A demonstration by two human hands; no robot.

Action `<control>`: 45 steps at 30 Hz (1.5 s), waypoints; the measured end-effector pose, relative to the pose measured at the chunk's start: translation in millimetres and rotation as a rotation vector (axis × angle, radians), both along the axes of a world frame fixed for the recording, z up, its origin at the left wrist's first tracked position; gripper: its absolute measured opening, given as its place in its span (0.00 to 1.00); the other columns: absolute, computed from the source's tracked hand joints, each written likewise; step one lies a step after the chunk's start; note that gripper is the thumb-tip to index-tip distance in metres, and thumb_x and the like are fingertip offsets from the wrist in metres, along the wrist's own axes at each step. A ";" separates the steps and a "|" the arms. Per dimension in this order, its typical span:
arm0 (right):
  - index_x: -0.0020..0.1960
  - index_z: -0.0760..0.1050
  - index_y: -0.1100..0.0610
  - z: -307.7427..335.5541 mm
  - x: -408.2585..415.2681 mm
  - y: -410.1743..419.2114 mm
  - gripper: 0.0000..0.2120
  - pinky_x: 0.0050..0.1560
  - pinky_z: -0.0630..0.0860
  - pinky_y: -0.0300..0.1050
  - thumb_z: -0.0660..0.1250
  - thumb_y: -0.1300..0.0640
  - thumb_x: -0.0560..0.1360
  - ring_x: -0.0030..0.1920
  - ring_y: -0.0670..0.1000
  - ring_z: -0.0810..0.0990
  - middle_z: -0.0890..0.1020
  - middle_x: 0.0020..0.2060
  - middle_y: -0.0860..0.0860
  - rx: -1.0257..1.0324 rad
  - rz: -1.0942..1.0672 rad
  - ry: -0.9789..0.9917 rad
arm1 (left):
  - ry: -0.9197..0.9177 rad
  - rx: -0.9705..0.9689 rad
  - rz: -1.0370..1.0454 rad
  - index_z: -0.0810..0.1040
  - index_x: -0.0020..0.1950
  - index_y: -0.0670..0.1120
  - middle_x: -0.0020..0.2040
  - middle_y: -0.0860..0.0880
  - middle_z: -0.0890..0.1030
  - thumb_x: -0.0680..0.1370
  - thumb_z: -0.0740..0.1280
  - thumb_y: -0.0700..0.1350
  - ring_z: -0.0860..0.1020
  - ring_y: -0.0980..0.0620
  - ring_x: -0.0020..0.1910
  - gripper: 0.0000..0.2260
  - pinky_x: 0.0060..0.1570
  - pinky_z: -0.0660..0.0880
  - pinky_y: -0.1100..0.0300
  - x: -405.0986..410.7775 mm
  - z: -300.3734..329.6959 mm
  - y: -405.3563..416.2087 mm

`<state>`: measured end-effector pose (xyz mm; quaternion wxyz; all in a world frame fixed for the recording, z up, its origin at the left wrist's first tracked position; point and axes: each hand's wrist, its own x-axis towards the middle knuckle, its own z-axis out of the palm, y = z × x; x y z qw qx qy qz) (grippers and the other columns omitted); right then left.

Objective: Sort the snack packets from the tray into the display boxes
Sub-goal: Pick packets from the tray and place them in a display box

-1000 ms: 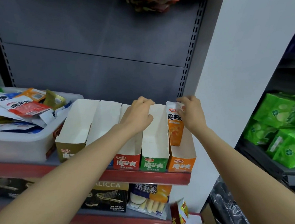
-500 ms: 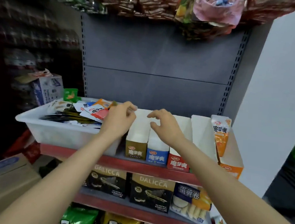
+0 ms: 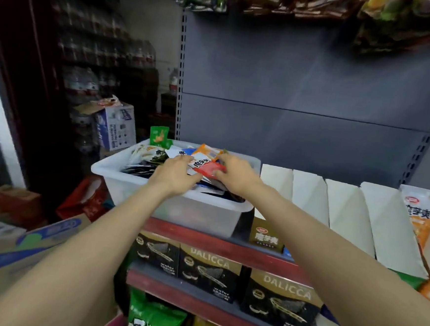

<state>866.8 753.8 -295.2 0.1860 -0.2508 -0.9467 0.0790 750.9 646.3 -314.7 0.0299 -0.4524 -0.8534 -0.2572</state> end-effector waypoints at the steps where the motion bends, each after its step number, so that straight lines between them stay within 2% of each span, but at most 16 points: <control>1: 0.66 0.70 0.58 -1.2 -7.1 3.1 0.18 0.52 0.74 0.52 0.60 0.53 0.78 0.57 0.61 0.76 0.75 0.59 0.58 0.002 -0.010 -0.025 | 0.018 -0.019 0.015 0.66 0.72 0.51 0.70 0.45 0.69 0.76 0.62 0.54 0.68 0.45 0.68 0.25 0.62 0.67 0.52 0.3 -1.3 0.0; 4: 0.68 0.67 0.55 -5.1 -20.2 10.6 0.23 0.54 0.75 0.54 0.61 0.47 0.76 0.59 0.61 0.74 0.74 0.61 0.57 0.000 -0.074 -0.144 | 0.065 -0.086 0.040 0.72 0.66 0.56 0.66 0.47 0.74 0.76 0.59 0.55 0.72 0.44 0.63 0.19 0.55 0.69 0.53 2.6 -2.7 0.0; 6: 0.64 0.71 0.56 -7.8 -25.9 14.9 0.21 0.53 0.75 0.52 0.62 0.47 0.75 0.59 0.60 0.75 0.74 0.60 0.57 0.020 -0.080 -0.193 | 0.068 -0.107 0.045 0.73 0.65 0.56 0.66 0.47 0.74 0.76 0.59 0.54 0.72 0.44 0.63 0.18 0.54 0.69 0.54 2.6 -2.0 -0.1; 8: 0.57 0.75 0.58 -8.8 -29.3 13.6 0.14 0.45 0.71 0.46 0.61 0.51 0.77 0.56 0.59 0.76 0.77 0.55 0.57 0.110 -0.070 -0.226 | 0.073 -0.126 0.048 0.74 0.65 0.55 0.67 0.47 0.73 0.76 0.59 0.54 0.70 0.45 0.64 0.18 0.53 0.68 0.54 2.5 -1.1 0.1; 14: 0.59 0.73 0.61 -8.8 -27.5 7.4 0.11 0.40 0.66 0.43 0.58 0.62 0.79 0.54 0.59 0.78 0.79 0.54 0.58 0.392 -0.047 -0.198 | 0.027 0.031 0.130 0.65 0.70 0.51 0.66 0.48 0.70 0.76 0.61 0.57 0.72 0.45 0.63 0.24 0.52 0.69 0.53 3.1 -4.2 0.0; 16: 0.55 0.74 0.62 -4.0 -20.2 6.7 0.10 0.38 0.66 0.45 0.58 0.65 0.78 0.52 0.60 0.78 0.79 0.51 0.58 0.338 -0.058 -0.122 | -0.004 0.053 0.160 0.63 0.71 0.50 0.65 0.49 0.73 0.75 0.62 0.59 0.73 0.45 0.62 0.27 0.51 0.70 0.53 0.6 -5.8 1.0; 18: 0.54 0.76 0.61 1.3 -12.4 4.1 0.12 0.40 0.70 0.46 0.56 0.67 0.76 0.50 0.61 0.78 0.81 0.48 0.59 0.188 -0.045 0.106 | -0.046 0.054 0.154 0.63 0.71 0.50 0.64 0.52 0.76 0.75 0.61 0.63 0.75 0.46 0.61 0.29 0.50 0.69 0.54 -1.2 -5.8 1.6; 20: 0.53 0.79 0.62 6.6 -3.0 -2.1 0.15 0.41 0.71 0.38 0.54 0.68 0.77 0.45 0.55 0.78 0.82 0.47 0.57 -0.150 -0.010 0.390 | -0.123 0.062 0.119 0.65 0.70 0.50 0.63 0.54 0.76 0.75 0.61 0.65 0.74 0.48 0.62 0.29 0.52 0.69 0.55 -1.7 -3.2 2.0; 22: 0.53 0.79 0.63 9.7 8.5 -9.7 0.14 0.33 0.70 0.28 0.54 0.68 0.78 0.39 0.47 0.77 0.80 0.45 0.54 -0.482 0.033 0.527 | -0.305 0.202 0.013 0.71 0.66 0.50 0.59 0.53 0.78 0.75 0.63 0.62 0.76 0.49 0.60 0.24 0.55 0.71 0.54 -1.8 1.6 2.5; 25: 0.51 0.77 0.61 10.2 24.9 -12.1 0.10 0.42 0.78 0.42 0.57 0.67 0.78 0.42 0.50 0.80 0.80 0.46 0.56 -0.776 0.054 0.580 | -0.610 0.520 -0.166 0.74 0.62 0.44 0.55 0.46 0.80 0.77 0.67 0.49 0.79 0.48 0.56 0.16 0.54 0.74 0.57 9.3 11.2 1.0; 27: 0.51 0.75 0.59 9.7 37.3 -11.8 0.06 0.48 0.79 0.50 0.61 0.65 0.77 0.48 0.54 0.81 0.80 0.49 0.57 -0.808 0.059 0.579 | -0.704 0.623 -0.239 0.70 0.62 0.43 0.54 0.42 0.80 0.77 0.67 0.41 0.80 0.48 0.49 0.15 0.45 0.78 0.61 26.2 14.9 -0.7; 29: 0.55 0.73 0.56 9.4 51.1 -11.4 0.08 0.45 0.80 0.46 0.66 0.63 0.76 0.49 0.51 0.81 0.80 0.50 0.54 -0.802 0.085 0.598 | -0.709 0.660 -0.307 0.69 0.62 0.45 0.50 0.44 0.79 0.77 0.66 0.37 0.80 0.50 0.44 0.15 0.35 0.79 0.65 46.4 17.9 1.1; 32: 0.58 0.70 0.54 11.4 76.3 -8.8 0.13 0.39 0.78 0.37 0.66 0.64 0.76 0.45 0.45 0.80 0.80 0.49 0.49 -0.732 0.113 0.663 | -0.670 0.672 -0.380 0.69 0.63 0.47 0.43 0.48 0.79 0.77 0.66 0.38 0.80 0.50 0.43 0.15 0.37 0.81 0.58 73.9 23.8 14.5; 40: 0.74 0.52 0.43 18.8 140.8 64.7 0.39 0.44 0.78 0.42 0.69 0.64 0.73 0.50 0.47 0.79 0.76 0.54 0.48 -0.628 0.000 0.657 | -0.590 0.568 -0.505 0.68 0.62 0.53 0.43 0.48 0.81 0.77 0.67 0.41 0.81 0.53 0.39 0.16 0.36 0.80 0.59 125.5 31.4 97.0; 43: 0.72 0.54 0.43 26.0 161.6 89.0 0.39 0.45 0.80 0.45 0.70 0.66 0.72 0.51 0.49 0.80 0.78 0.55 0.49 -0.672 -0.035 0.614 | -0.672 0.482 -0.528 0.69 0.58 0.55 0.42 0.49 0.81 0.77 0.67 0.40 0.81 0.52 0.39 0.15 0.38 0.80 0.54 142.6 38.8 121.3; 45: 0.69 0.59 0.45 35.8 174.8 100.4 0.34 0.39 0.80 0.41 0.70 0.66 0.72 0.46 0.48 0.82 0.81 0.50 0.50 -0.757 -0.066 0.623 | -0.713 0.420 -0.526 0.70 0.59 0.53 0.44 0.48 0.81 0.77 0.68 0.41 0.82 0.49 0.44 0.14 0.41 0.81 0.50 151.6 47.3 131.6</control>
